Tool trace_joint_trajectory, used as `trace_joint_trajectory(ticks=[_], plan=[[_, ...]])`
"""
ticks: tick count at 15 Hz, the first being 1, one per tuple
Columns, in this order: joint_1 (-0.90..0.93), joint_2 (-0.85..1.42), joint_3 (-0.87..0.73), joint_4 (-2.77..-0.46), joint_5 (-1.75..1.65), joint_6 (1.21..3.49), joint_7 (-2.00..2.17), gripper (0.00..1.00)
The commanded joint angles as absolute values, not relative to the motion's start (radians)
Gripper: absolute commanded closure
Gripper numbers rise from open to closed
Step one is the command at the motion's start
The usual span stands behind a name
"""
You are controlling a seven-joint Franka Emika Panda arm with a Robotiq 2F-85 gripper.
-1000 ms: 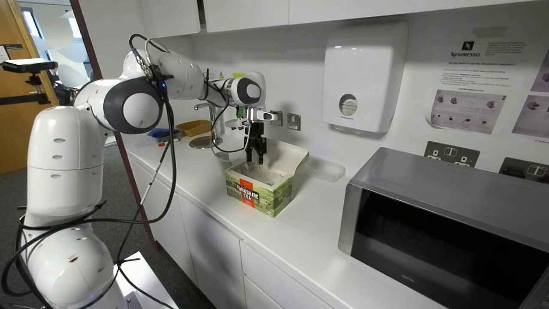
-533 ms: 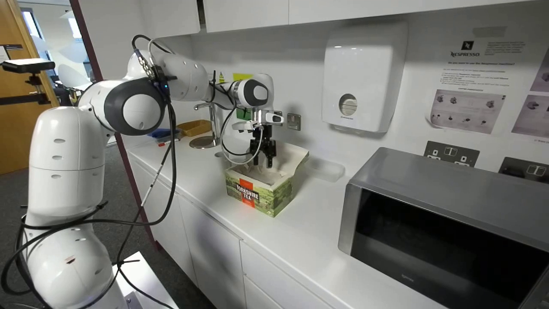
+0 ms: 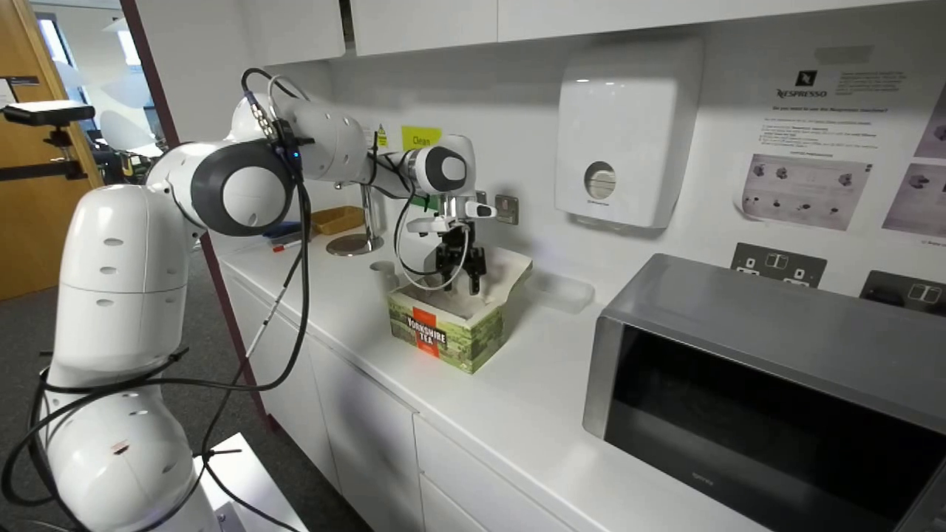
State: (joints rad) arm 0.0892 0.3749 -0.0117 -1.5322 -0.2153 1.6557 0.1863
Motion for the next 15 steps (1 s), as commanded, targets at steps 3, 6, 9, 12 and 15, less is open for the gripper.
trace_joint_trajectory(ticks=[3, 6, 9, 12, 15], plan=[[0.084, 0.384, -0.011, -1.543, -0.226, 1.680, 0.168, 0.00], [0.084, 0.394, -0.011, -1.545, -0.224, 1.679, 0.170, 0.00], [0.084, 0.403, -0.011, -1.547, -0.222, 1.678, 0.170, 0.00], [0.083, 0.405, -0.011, -1.550, -0.219, 1.679, 0.170, 0.00], [0.078, 0.397, -0.012, -1.564, -0.213, 1.679, 0.169, 0.00]])
